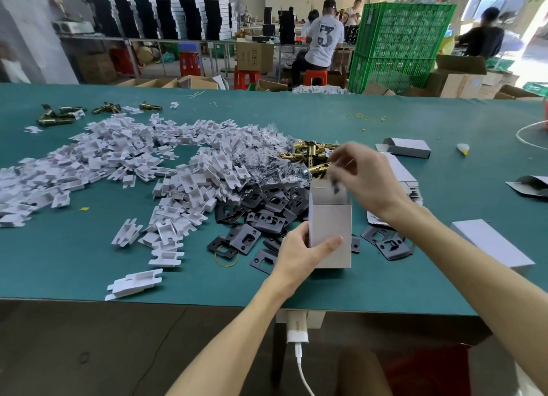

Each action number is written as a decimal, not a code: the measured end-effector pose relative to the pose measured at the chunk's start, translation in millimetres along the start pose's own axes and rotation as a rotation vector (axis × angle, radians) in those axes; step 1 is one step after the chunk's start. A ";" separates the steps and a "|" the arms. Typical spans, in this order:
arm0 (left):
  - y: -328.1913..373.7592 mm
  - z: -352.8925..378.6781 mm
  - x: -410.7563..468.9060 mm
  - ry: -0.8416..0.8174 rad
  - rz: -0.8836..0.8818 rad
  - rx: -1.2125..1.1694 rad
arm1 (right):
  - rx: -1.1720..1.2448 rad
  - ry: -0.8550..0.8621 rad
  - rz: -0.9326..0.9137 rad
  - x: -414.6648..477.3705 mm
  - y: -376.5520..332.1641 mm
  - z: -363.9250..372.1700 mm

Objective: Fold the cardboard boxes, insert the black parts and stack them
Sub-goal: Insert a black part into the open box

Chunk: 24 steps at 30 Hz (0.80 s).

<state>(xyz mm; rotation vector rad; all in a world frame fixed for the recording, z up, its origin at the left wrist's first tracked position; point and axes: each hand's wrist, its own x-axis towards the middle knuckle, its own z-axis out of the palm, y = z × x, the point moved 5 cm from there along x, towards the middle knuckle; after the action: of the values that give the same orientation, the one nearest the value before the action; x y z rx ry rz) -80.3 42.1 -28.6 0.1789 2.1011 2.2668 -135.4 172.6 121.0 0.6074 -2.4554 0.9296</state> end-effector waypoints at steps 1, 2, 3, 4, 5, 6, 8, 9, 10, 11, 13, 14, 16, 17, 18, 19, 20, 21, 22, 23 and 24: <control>0.4 0.0 0.1 0.001 0.001 0.007 | 0.015 0.133 0.043 4.5 8.0 -7.1; 0.6 0.2 0.1 0.003 -0.001 0.016 | 0.009 0.219 0.122 7.9 18.8 -11.3; 0.5 0.4 0.0 0.006 -0.002 0.027 | 0.009 0.228 0.224 9.8 30.8 -9.6; 0.3 0.4 0.1 0.010 -0.005 0.036 | 0.013 0.158 0.320 8.9 43.5 -1.2; 0.0 0.1 0.4 0.017 -0.011 0.043 | -0.005 0.039 0.385 4.5 54.5 11.7; 0.3 -0.5 0.5 0.022 -0.014 0.047 | -0.046 -0.087 0.416 -1.5 63.0 26.2; 0.3 0.2 -0.3 0.019 -0.014 0.056 | -0.096 -0.266 0.461 -16.0 74.2 47.3; 0.1 -0.1 -0.5 0.022 -0.016 0.061 | -0.079 -0.294 0.489 -19.9 76.6 52.2; -0.1 -0.2 -0.7 0.024 -0.017 0.070 | -0.045 -0.274 0.508 -21.0 75.6 53.1; 0.1 -0.1 -1.0 0.026 -0.018 0.083 | -0.021 -0.199 0.512 -17.6 72.2 49.4; -1.8 0.0 0.5 0.024 -0.024 0.087 | 0.000 0.028 0.475 -6.1 57.0 34.0; -3.0 0.1 1.8 0.020 -0.026 0.076 | 0.012 0.118 0.413 -0.8 42.0 26.8; -3.5 0.9 2.8 0.008 -0.036 0.051 | 0.015 0.172 0.196 5.6 0.6 21.8; -3.5 1.2 3.3 0.008 -0.044 0.050 | -0.007 0.127 0.076 6.2 -22.1 26.4; -2.2 1.5 3.4 0.016 -0.045 0.061 | -0.043 0.030 -0.008 4.8 -40.9 37.6; -1.6 0.7 3.3 0.025 -0.037 0.088 | -0.091 -0.110 -0.040 1.9 -54.1 54.5; 0.0 -0.6 2.0 0.033 -0.031 0.123 | -0.162 -0.266 -0.041 -2.1 -61.9 73.7; -2.0 -2.0 2.2 0.050 -0.027 0.136 | -0.271 -0.402 -0.038 -6.1 -65.5 91.9; -3.5 -4.3 2.1 0.065 -0.015 0.194 | -0.411 -0.490 -0.050 -8.9 -67.0 106.9; -6.8 -7.3 1.1 0.068 -0.019 0.222 | -0.544 -0.523 -0.081 -10.0 -67.1 118.0; -12.1 -10.2 0.2 0.070 -0.039 0.229 | -0.643 -0.527 -0.110 -10.6 -67.3 125.4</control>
<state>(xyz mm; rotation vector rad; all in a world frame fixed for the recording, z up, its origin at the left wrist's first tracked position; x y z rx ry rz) -82.2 33.0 -41.4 0.0663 2.3745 2.0362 -121.4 42.4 64.2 0.8020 -2.9075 -0.1159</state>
